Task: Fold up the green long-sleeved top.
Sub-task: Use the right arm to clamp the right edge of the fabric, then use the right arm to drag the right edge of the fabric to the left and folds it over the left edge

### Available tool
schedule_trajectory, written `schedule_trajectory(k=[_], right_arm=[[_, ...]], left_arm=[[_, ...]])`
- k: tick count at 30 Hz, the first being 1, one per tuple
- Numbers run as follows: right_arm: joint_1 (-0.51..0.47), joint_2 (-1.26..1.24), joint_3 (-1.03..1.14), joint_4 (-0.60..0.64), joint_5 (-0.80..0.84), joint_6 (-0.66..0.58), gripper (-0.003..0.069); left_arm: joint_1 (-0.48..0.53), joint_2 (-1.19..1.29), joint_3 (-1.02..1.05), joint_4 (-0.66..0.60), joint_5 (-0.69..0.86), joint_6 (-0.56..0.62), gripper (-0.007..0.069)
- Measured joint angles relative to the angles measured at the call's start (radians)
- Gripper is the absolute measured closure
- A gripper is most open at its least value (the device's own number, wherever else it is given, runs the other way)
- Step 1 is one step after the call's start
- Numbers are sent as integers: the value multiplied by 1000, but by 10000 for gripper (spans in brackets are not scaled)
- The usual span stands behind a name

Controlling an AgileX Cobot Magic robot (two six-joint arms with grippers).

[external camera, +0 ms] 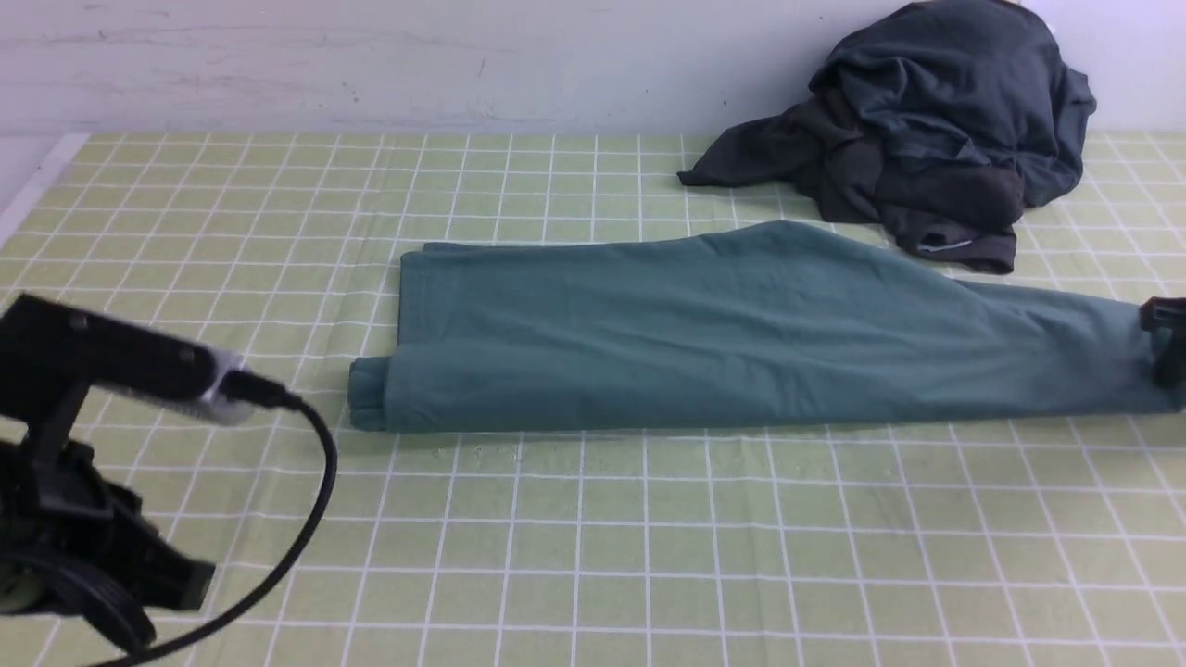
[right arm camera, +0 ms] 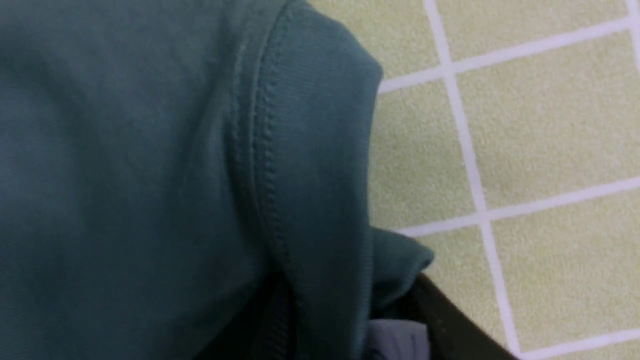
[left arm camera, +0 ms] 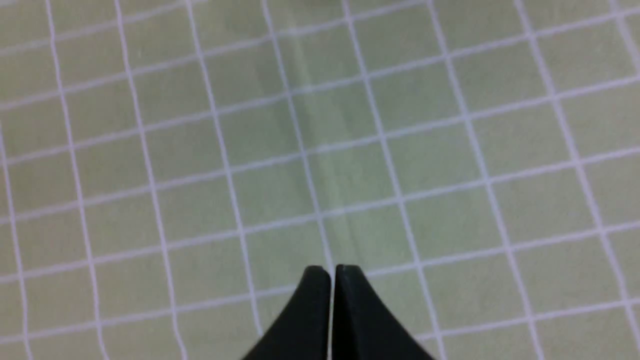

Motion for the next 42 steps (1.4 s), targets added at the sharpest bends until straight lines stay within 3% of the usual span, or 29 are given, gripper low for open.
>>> schedule_trajectory(k=[3,8,12,15,20,22,23,29,34,39,42], right_arm=[[-5,-19,1,-20,17,-51,601],[-12,-148,3,-91,28,-76,629],[28,-294,1,-15,1,-161,629],[133,-363,-22,79,-17,-211,630],[463,-370,-113,276,-64,-233,630],[540,-348,-125,295,-81,-233,630],[646,-306,-140,310,-118,-234,630],[864,-70,-248,314,-222,-229,627],[953,133,-455,314,-206,-224,533],[972,193,-626,262,-97,-216,330],[970,186,-654,230,-51,-188,300]], left_arm=[[0,-8,57,42,68,-77,628],[1,-87,110,66,32,-154,628],[1,-168,113,69,-90,-189,628],[1,-204,113,71,-136,-204,628],[1,-219,113,65,-139,-207,628],[1,-219,113,56,-139,-207,628],[1,-219,113,47,-139,-207,628],[1,-219,113,36,-138,-207,628],[1,-219,113,36,-138,-205,628],[1,-256,113,31,-118,-201,628],[1,-347,127,31,-148,-168,628]])
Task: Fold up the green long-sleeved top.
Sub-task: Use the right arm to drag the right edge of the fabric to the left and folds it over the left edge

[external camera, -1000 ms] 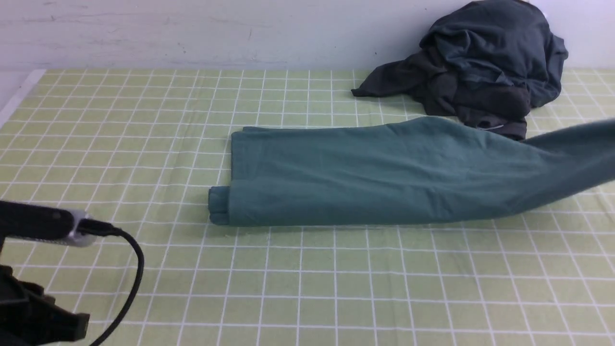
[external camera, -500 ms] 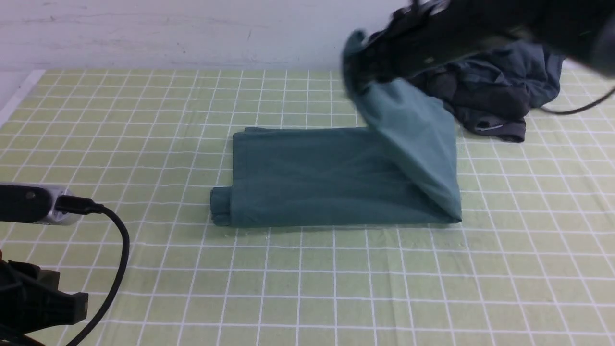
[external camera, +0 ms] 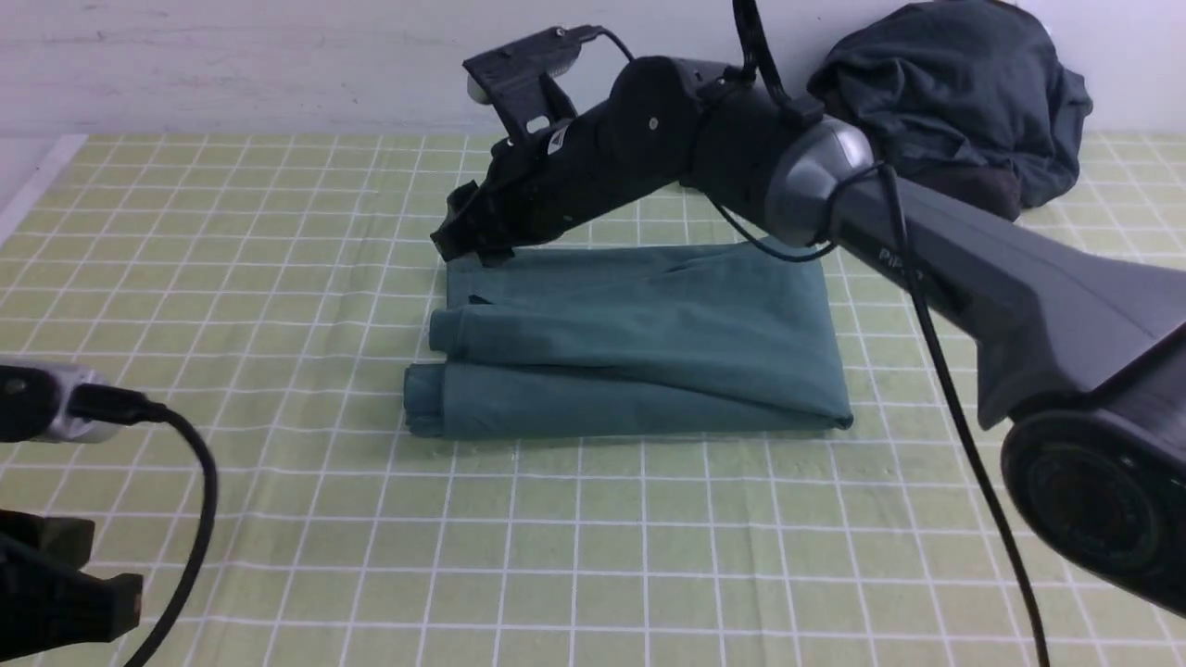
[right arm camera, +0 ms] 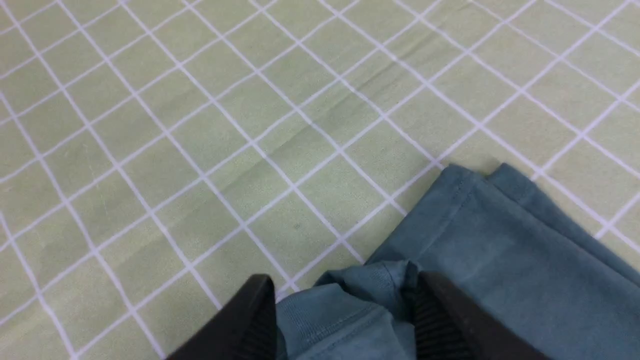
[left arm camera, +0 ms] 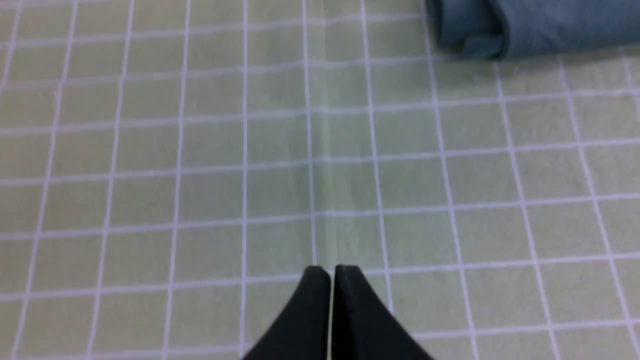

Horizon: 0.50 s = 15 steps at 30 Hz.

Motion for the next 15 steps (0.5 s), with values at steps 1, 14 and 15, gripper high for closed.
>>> schedule_trajectory(k=[1,14,15], right_arm=[[0,0,-3,-11,15,11,307],[36,168,-1,-70,32,31,648],[42,156,-1,-82,31,31,650]], left_arm=[[0,-42,13,0,-27,11,628],[0,-576,286,56,-310,51,628],[0,-590,294,65,-329,51,628]])
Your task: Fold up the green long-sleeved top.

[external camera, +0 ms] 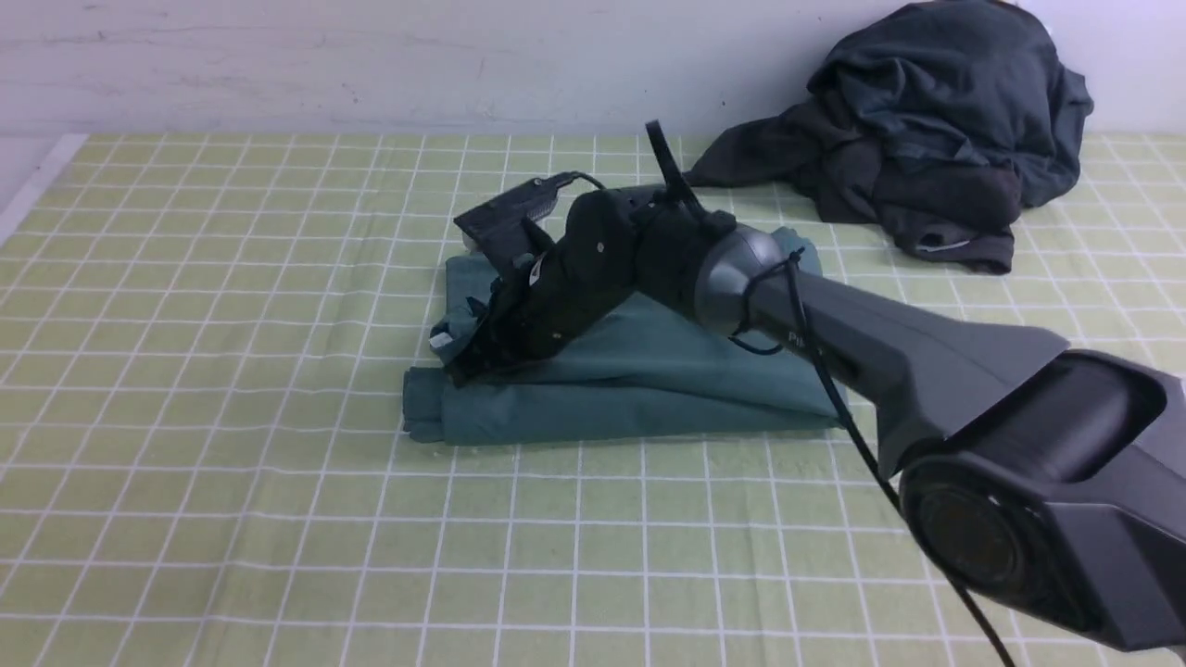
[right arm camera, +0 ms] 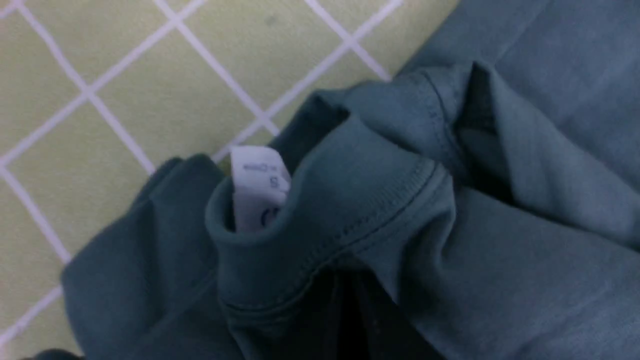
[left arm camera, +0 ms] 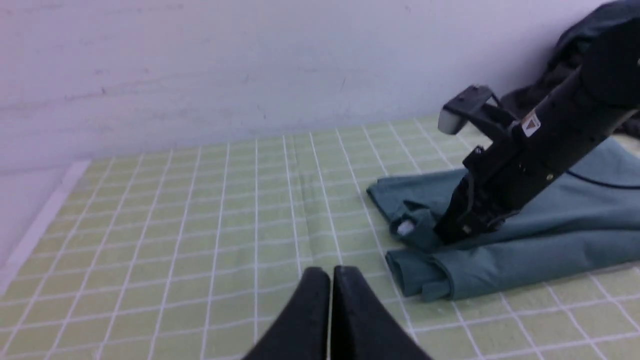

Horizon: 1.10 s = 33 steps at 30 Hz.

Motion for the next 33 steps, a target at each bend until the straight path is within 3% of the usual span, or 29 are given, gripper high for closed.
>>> schedule_trajectory(k=[4,9,12,15,18,25,27,30,31,33], right_arm=[[11,-68,0,-60,10,0,627],[11,-192,0,-196,107,0,505],[-1,-332,0,-255,239,0,394],[-24,-486,0,-284,351,0,368],[-64,-629,0,-314,404,2,385],[-255,-1039,157,-357,329,111,603],[-284,-1168,298,-361,218,143,649],[-291,-1385,648,-356,-30,188,669],[-291,-1398,673,-355,-67,191,669],[-291,-1551,977,-325,-309,242,670]], left_arm=[[0,-7,11,6,-37,0,628],[0,-7,12,8,-37,-2,627],[0,-7,12,8,-36,-2,627],[0,-7,12,8,-33,-2,627],[0,-7,12,8,-32,-4,627],[0,-7,12,8,-32,-5,627],[0,-7,12,8,-32,-5,627],[0,-7,12,8,-32,-5,627],[0,-7,12,8,-32,-5,627],[0,-7,12,8,-32,-5,627]])
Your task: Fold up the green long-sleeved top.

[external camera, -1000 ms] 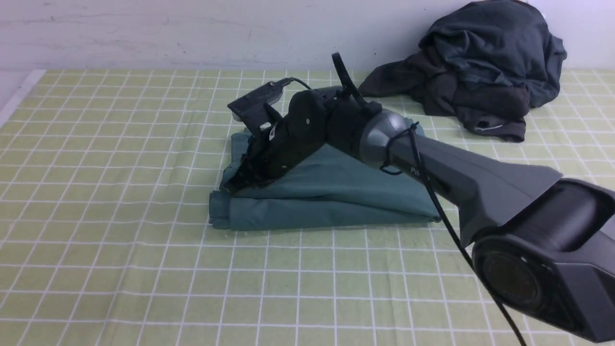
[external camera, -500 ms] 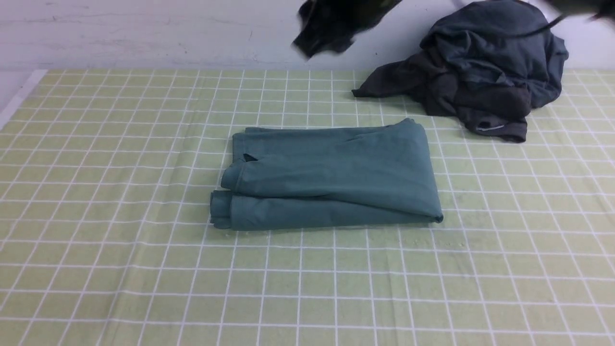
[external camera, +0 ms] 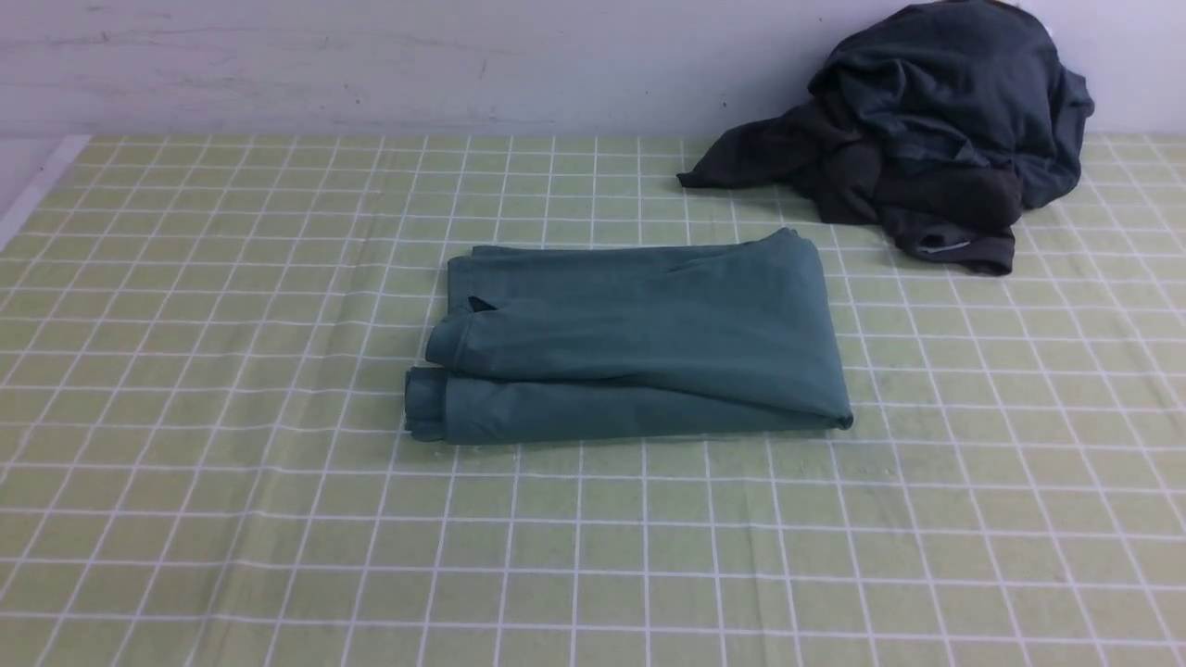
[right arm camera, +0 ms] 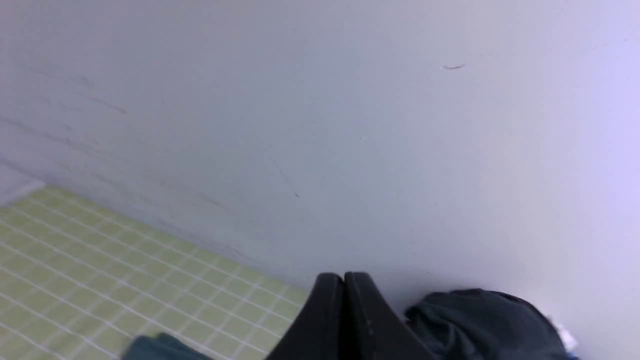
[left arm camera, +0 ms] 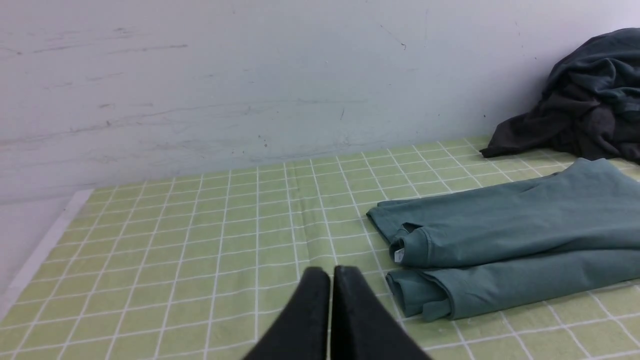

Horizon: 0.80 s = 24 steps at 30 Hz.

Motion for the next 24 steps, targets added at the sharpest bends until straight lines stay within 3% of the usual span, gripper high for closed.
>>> schedule_trajectory(k=[6,13,18,24], right_arm=[[0,-234,669,41,-510,42,672],[0,-257,1154,41,-833,62,672],[0,-257,1300,114,-845,67,672],[-29,-377,1306,318,-638,5,672]], left_arm=[[0,0,0,0,0,0,627],[0,0,0,0,0,0,627],[0,0,0,0,1,0,627],[0,0,0,0,1,0,627]])
